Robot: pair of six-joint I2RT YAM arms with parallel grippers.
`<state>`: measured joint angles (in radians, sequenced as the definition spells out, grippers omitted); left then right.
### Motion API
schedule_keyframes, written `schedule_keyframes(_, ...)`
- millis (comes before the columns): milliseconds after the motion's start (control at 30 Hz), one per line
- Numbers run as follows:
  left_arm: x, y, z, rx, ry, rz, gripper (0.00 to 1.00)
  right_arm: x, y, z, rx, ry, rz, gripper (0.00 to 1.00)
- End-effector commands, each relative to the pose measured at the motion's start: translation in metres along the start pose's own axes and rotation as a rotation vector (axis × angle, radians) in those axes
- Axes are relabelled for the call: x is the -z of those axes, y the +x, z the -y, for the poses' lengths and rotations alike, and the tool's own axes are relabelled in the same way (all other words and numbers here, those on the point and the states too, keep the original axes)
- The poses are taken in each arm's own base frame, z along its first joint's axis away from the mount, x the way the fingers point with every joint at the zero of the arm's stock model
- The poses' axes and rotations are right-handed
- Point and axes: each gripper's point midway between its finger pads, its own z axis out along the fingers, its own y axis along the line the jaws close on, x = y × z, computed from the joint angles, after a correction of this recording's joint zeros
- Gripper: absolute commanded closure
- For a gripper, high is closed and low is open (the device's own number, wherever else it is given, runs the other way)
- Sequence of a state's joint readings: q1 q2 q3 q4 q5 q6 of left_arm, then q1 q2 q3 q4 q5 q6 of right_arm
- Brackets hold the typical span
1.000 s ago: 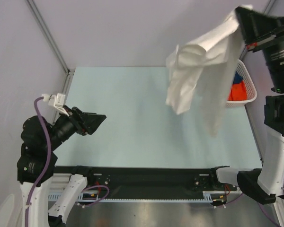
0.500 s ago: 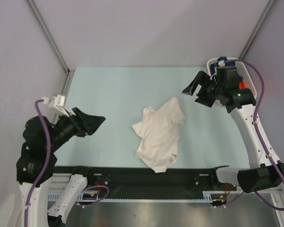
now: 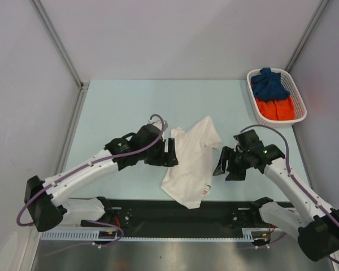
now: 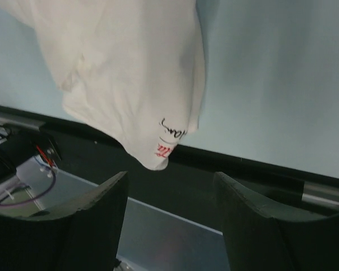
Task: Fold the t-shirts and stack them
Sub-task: Move the tshirt to the center of the board, then flatten the tshirt out
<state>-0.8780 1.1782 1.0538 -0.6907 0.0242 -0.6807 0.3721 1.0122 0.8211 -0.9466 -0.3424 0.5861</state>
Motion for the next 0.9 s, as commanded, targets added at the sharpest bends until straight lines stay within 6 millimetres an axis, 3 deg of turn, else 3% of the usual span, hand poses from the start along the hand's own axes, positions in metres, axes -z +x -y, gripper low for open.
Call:
schedule_keyframes(0,-0.026,0.002,-0.011,-0.030,-0.051,0.014,0.19,-0.012,0.024,-0.017,0.009,-0.113,-0.026,0.32)
schedule_keyframes(67,-0.053,0.019,-0.025,-0.062,-0.091,-0.053,0.19,-0.021,0.027,-0.021,0.028,-0.122,0.008,0.28)
schedule_keyframes(100,-0.064,0.018,-0.022,-0.069,-0.075,-0.056,0.20,-0.031,0.035,-0.017,0.035,-0.123,-0.015,0.27)
schedule_keyframes(167,-0.085,0.031,-0.021,-0.084,-0.065,-0.134,0.21,-0.043,0.044,-0.027,0.035,-0.166,-0.039,0.25)
schedule_keyframes(233,-0.097,0.030,-0.013,-0.096,-0.034,-0.159,0.23,-0.058,0.057,-0.021,0.041,-0.138,-0.060,0.25)
schedule_keyframes(267,-0.110,0.038,-0.019,-0.095,-0.059,-0.198,0.24,-0.064,0.057,-0.025,0.040,-0.147,-0.051,0.25)
schedule_keyframes(433,-0.133,0.047,-0.034,-0.091,-0.092,-0.278,0.40,-0.084,0.069,-0.030,0.026,-0.147,-0.069,0.32)
schedule_keyframes(467,-0.134,0.050,-0.030,-0.087,-0.063,-0.294,0.42,-0.086,0.072,-0.033,0.036,-0.151,-0.075,0.34)
schedule_keyframes(567,-0.131,0.045,-0.031,-0.084,-0.054,-0.268,0.68,-0.092,0.074,-0.038,0.041,-0.150,-0.077,0.46)
schedule_keyframes(633,-0.122,0.035,-0.028,-0.074,-0.032,-0.238,0.75,-0.095,0.070,-0.039,0.033,-0.143,-0.060,0.53)
schedule_keyframes(667,-0.118,0.031,-0.030,-0.067,-0.031,-0.230,0.79,-0.094,0.067,-0.039,0.029,-0.136,-0.046,0.66)
schedule_keyframes(700,-0.113,0.021,-0.035,-0.053,-0.039,-0.207,0.83,-0.092,0.058,-0.043,0.026,-0.135,-0.013,0.75)
schedule_keyframes(733,-0.099,0.008,-0.039,-0.045,-0.047,-0.177,0.90,-0.083,0.038,-0.043,0.024,-0.096,0.048,0.99)
schedule_keyframes(767,-0.092,0.000,-0.040,-0.044,-0.053,-0.159,0.94,-0.084,0.039,-0.030,0.041,-0.040,0.053,1.00)
schedule_keyframes(800,-0.082,-0.008,-0.043,-0.045,-0.069,-0.136,0.99,-0.069,0.012,-0.040,0.028,-0.037,0.120,1.00)
schedule_keyframes(867,-0.054,-0.035,-0.039,-0.065,-0.056,-0.054,1.00,-0.048,-0.009,-0.024,0.079,0.057,0.166,1.00)
